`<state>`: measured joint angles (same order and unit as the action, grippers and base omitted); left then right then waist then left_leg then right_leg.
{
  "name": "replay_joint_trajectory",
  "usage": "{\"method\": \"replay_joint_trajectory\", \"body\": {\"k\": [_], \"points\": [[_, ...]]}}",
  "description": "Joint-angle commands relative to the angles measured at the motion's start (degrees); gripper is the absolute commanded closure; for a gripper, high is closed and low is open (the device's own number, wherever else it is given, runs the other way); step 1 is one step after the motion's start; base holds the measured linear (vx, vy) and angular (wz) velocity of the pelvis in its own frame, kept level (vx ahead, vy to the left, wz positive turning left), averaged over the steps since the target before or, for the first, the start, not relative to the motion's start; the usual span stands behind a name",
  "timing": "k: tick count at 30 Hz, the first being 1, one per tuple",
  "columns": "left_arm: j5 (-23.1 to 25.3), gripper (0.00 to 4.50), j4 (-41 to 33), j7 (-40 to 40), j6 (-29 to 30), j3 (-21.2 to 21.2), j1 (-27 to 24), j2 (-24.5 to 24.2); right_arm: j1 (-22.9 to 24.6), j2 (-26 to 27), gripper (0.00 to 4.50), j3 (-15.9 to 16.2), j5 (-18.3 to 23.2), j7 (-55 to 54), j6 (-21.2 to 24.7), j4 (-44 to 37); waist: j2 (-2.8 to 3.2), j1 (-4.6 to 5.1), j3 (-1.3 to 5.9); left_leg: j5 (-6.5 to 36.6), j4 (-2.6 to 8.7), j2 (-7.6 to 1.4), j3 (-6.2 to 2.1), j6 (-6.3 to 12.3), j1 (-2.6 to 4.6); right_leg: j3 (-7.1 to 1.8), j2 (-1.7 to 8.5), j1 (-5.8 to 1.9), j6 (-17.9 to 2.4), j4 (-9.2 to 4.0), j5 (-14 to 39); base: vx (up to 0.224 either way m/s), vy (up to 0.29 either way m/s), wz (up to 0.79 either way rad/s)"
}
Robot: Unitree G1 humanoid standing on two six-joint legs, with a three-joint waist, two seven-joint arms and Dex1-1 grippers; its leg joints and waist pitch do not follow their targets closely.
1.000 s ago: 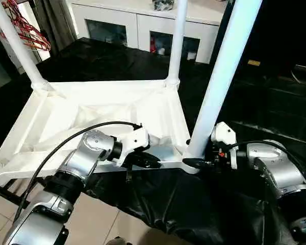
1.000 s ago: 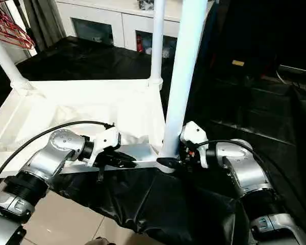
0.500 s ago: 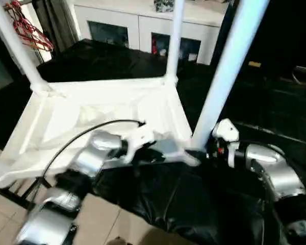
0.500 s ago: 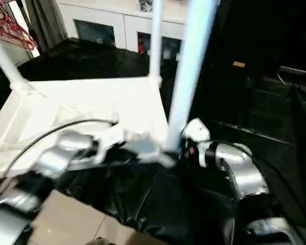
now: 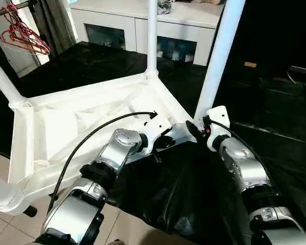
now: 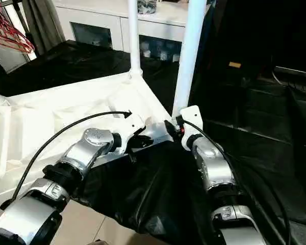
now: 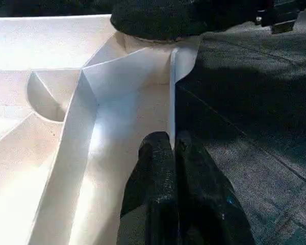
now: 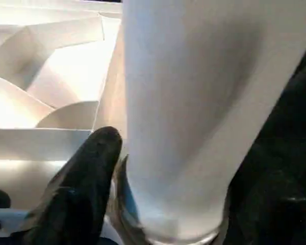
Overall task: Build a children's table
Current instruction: Rotate leg to tighten
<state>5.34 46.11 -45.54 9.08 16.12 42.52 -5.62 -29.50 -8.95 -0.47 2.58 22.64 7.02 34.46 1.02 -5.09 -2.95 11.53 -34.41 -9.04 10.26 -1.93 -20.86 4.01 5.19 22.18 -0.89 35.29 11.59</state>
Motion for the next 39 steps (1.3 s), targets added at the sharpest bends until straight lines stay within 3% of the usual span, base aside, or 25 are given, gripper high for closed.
{"method": "replay_joint_trajectory", "body": {"k": [1,5,8,10,13,16,24,25,30,39], "points": [[-0.74,4.5,-2.4,-2.03,-3.46,0.85,0.31,0.76,0.05,2.07,0.83,5.0,0.95,6.98,0.67,-0.26,-0.4,0.09,3.37,10.64,4.75,-4.13,-1.66,2.88,0.28,-3.01,4.49,-2.69,-13.61,-4.55,7.87,0.0,0.0,0.0],[-1.71,4.5,-5.57,-7.44,-4.75,1.61,-1.76,-1.46,0.42,-1.83,0.65,6.31,0.76,12.63,-0.62,-1.75,-0.36,0.2,3.54,9.25,4.54,-4.26,-1.64,3.64,0.22,-3.02,4.61,-2.85,-14.37,-4.21,5.26,0.0,0.0,0.0],[-2.62,4.5,-8.11,-11.35,-4.63,2.01,-3.24,-3.46,1.52,-5.75,0.65,7.95,0.64,19.69,-2.48,-3.63,-0.34,-0.05,3.72,5.87,4.12,-4.25,-1.45,5.53,0.04,-3.0,4.54,-2.89,-15.74,-3.62,0.5,0.0,0.0,0.0],[-3.41,4.5,-10.24,-15.65,-5.82,2.61,-4.55,-5.85,2.91,-9.63,0.65,9.02,1.61,27.3,-3.7,-6.49,-0.4,-0.18,3.65,6.12,4.04,-4.21,-1.38,6.35,0.01,-2.87,4.35,-2.95,-15.98,-3.58,-0.46,0.0,0.0,0.0],[-3.97,4.5,-11.36,-18.74,-6.17,2.78,-5.18,-7.44,3.78,-12.36,0.65,9.59,2.31,32.71,-4.09,-8.21,-0.42,-0.32,3.7,6.0,3.94,-4.4,-1.33,7.41,-0.08,-2.78,4.35,-2.83,-16.42,-3.42,-0.62,0.0,0.0,0.0],[-4.63,4.5,-12.8,-22.85,-6.71,2.92,-5.9,-9.57,4.64,-15.66,0.65,10.34,3.38,38.57,-4.24,-9.64,-0.5,-0.51,3.57,7.14,3.98,-4.56,-1.31,7.12,-0.08,-2.8,4.48,-2.76,-16.53,-3.61,2.01,0.0,0.0,0.0],[-6.75,4.5,-16.71,-30.02,-4.91,3.55,-7.68,-12.7,5.02,-18.0,0.65,10.05,5.34,43.37,-2.66,-11.4,-0.5,-0.72,3.79,5.14,3.8,-4.61,-1.24,7.33,0.0,-2.75,4.29,-2.49,-17.39,-3.08,-0.29,0.0,0.0,0.0],[-6.82,4.5,-16.9,-30.43,-4.84,3.53,-7.8,-12.88,5.1,-18.22,0.89,10.17,5.31,43.79,-2.64,-11.54,-0.51,-0.87,3.76,5.03,3.74,-4.56,-1.2,7.5,-0.03,-2.77,4.32,-2.45,-17.44,-3.08,-0.43,0.0,0.0,0.0],[-6.91,4.5,-16.89,-30.48,-4.67,3.21,-8.05,-13.49,5.48,-18.8,1.3,10.78,5.21,44.95,-2.45,-11.83,-0.66,-1.09,3.73,5.79,3.82,-4.54,-1.22,6.87,0.05,-2.78,4.32,-2.46,-16.84,-3.28,1.65,0.0,0.0,0.0],[-6.63,4.5,-16.48,-28.68,-4.62,2.71,-7.92,-12.96,6.5,-18.55,1.77,10.92,5.44,45.03,-2.06,-12.91,-0.58,-1.44,3.83,4.48,3.65,-4.48,-1.21,7.22,0.01,-2.73,4.32,-2.48,-16.92,-3.1,0.25,0.0,0.0,0.0]]}}
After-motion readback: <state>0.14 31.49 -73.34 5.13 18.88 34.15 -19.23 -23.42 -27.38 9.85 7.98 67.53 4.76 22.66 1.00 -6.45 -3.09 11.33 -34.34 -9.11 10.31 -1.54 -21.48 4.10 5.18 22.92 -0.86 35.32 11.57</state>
